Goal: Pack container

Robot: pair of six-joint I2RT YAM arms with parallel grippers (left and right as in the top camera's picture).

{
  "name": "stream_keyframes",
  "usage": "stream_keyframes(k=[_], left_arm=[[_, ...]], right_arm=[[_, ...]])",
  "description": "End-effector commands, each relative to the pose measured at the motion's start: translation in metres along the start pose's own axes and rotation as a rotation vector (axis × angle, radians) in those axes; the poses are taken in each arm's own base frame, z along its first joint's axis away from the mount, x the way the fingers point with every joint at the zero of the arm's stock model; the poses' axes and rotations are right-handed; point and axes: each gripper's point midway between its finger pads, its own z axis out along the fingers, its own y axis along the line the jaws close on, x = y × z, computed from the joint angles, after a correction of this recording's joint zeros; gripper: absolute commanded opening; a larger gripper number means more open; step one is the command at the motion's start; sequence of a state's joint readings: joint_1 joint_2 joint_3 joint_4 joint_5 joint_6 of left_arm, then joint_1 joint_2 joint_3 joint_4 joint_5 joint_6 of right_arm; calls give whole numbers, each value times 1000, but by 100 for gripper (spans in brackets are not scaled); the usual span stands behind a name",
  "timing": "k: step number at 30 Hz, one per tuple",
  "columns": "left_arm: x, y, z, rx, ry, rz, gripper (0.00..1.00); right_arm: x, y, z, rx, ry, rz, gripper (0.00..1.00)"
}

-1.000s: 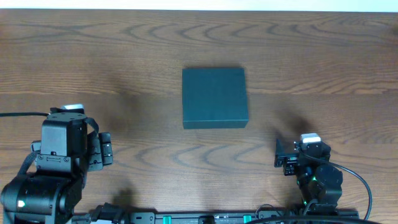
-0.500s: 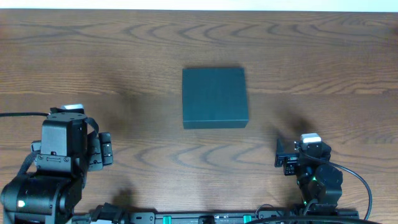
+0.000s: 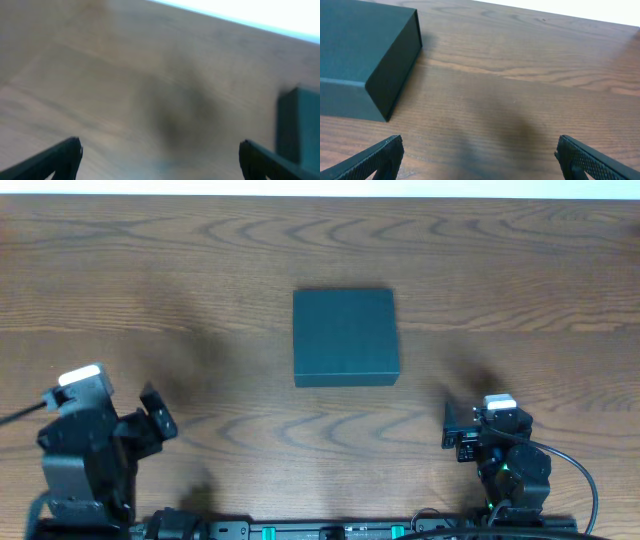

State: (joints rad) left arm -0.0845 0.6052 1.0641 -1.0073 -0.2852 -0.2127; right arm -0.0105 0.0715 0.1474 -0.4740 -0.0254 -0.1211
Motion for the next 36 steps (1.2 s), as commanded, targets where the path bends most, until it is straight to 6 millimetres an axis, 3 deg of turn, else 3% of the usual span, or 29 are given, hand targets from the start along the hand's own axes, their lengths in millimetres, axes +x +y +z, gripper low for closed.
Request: stream_keyframes(k=[1,4,6,14,23,31,36], left_arm=[[20,-3,31,30,-89,-234,98],[27,-1,50,52,-217,-291,98],[43,4,60,43,-247,-309,98],[107,18,92,-8,-196,-308,98],[142,24,115,-38,-170,-283,98],[138,23,115,-57,-178,-30,98],[141,24,116,-62,-165,7,98]], right_arm=[[4,1,2,-1,6,-16,99],[4,1,2,-1,6,-16,99],[4,1,2,-1,6,-16,99],[5,1,2,-1,7,-16,99],[4,1,2,-1,6,-16,99],[4,1,2,-1,6,-16,99],[5,1,2,-1,7,-16,99]])
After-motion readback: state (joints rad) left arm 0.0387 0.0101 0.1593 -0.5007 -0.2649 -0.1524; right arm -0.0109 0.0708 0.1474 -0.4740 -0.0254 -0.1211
